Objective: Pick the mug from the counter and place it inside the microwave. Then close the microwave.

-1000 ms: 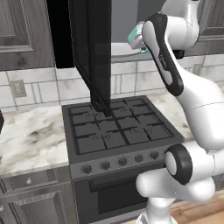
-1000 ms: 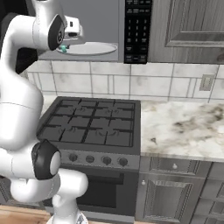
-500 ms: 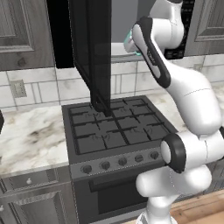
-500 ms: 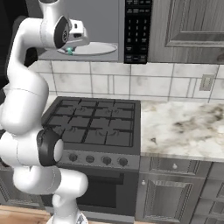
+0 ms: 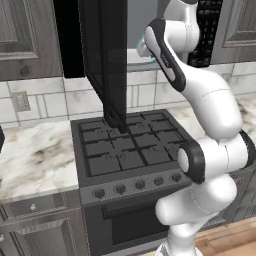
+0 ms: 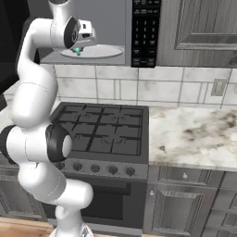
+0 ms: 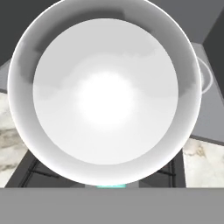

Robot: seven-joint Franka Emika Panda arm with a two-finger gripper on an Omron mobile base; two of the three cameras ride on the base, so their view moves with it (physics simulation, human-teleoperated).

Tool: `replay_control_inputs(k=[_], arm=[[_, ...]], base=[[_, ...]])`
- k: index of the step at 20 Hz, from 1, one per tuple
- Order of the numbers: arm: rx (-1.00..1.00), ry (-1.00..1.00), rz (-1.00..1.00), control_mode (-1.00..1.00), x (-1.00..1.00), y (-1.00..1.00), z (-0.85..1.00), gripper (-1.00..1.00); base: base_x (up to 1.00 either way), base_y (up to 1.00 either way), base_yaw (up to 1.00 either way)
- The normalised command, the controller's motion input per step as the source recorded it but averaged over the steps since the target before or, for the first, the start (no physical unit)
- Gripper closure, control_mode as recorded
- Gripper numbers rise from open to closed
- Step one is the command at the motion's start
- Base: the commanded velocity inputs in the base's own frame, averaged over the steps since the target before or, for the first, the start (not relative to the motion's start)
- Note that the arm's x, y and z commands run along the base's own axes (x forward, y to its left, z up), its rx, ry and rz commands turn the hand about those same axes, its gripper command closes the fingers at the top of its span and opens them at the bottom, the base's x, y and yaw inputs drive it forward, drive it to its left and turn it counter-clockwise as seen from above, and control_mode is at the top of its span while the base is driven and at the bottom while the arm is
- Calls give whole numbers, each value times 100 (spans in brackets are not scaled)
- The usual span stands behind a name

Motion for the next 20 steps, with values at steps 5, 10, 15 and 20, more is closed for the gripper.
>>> replay_control_inputs(k=[5, 10, 15, 20], arm=[[0, 0, 0, -100, 49, 5, -1, 100], [0, 0, 0, -100, 46, 7, 0, 100], [-1, 3, 0, -100, 36, 8, -5, 100], [0, 6, 0, -100, 30, 7, -18, 100]], base=[[0, 0, 0], [0, 0, 0], [0, 0, 0], [0, 0, 0]])
